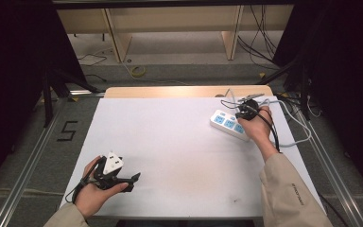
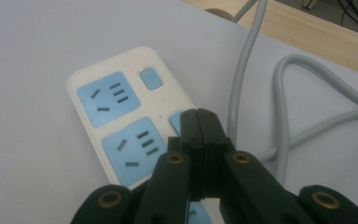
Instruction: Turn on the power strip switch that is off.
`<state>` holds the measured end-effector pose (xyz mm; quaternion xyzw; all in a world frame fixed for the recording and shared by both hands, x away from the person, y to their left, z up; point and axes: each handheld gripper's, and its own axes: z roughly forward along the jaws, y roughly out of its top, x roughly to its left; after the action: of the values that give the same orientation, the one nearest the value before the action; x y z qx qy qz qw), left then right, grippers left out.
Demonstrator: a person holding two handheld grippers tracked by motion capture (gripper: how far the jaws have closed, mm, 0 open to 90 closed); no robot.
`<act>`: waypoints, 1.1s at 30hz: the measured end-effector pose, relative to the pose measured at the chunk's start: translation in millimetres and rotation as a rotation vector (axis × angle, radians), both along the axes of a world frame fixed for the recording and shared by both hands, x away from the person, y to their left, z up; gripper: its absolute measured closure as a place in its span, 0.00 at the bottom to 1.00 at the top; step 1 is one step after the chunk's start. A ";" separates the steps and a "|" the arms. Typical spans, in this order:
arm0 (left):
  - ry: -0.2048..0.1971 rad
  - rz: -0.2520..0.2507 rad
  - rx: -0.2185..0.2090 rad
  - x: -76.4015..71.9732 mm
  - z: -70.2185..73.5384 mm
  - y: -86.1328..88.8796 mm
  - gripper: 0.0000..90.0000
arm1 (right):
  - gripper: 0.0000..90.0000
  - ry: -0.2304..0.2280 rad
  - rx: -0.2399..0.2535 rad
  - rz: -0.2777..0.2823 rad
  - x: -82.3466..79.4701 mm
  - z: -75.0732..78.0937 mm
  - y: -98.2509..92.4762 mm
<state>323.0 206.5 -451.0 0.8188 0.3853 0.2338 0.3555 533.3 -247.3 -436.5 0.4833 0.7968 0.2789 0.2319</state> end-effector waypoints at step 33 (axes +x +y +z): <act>-0.001 -0.003 0.001 0.1 0.0 -0.5 0.17 | 1.00 0.035 -0.007 -0.015 16.9 -9.1 3.4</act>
<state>323.1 206.0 -450.9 0.8194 0.3835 0.2340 0.3559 550.1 -243.9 -445.6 0.4931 0.7981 0.2658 0.2219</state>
